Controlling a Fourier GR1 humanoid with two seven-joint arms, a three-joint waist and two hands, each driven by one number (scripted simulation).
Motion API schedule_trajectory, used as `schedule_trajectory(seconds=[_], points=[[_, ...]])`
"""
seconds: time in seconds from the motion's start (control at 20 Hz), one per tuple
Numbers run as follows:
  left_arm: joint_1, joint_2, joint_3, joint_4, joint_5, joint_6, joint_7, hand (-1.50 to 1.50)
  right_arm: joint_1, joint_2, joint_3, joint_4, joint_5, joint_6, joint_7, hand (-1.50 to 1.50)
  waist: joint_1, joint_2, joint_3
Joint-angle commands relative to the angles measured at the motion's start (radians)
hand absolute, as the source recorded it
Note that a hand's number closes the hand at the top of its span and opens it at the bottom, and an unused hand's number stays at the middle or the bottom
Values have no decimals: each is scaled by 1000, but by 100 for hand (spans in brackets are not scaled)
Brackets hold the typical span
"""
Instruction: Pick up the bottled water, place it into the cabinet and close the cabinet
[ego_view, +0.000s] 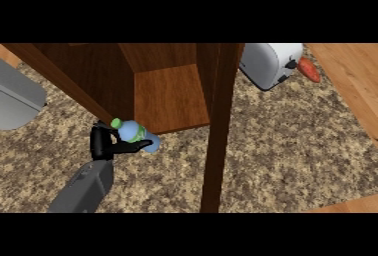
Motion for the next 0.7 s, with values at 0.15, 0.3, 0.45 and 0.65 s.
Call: schedule_trajectory(seconds=[0.15, 0.3, 0.45, 0.65], points=[[-291, -71, -60, -34, -43, -11, 96, -150, -22, -13, -3, 17, 2, 10, -3, -150, -32, 13, -22], [-310, -63, -47, -39, -28, -43, 90, 150, -8, -7, -2, 17, 0, 6, 4, -150, -35, 7, -23], [-307, -104, -48, -23, -24, -53, 75, 150, -16, 3, 3, 0, 14, -6, -3, -150, 1, 3, -24], [-316, -132, -40, -9, -11, -82, 74, 150, -16, -22, -8, 0, 12, 7, 11, -150, 26, -4, -24]])
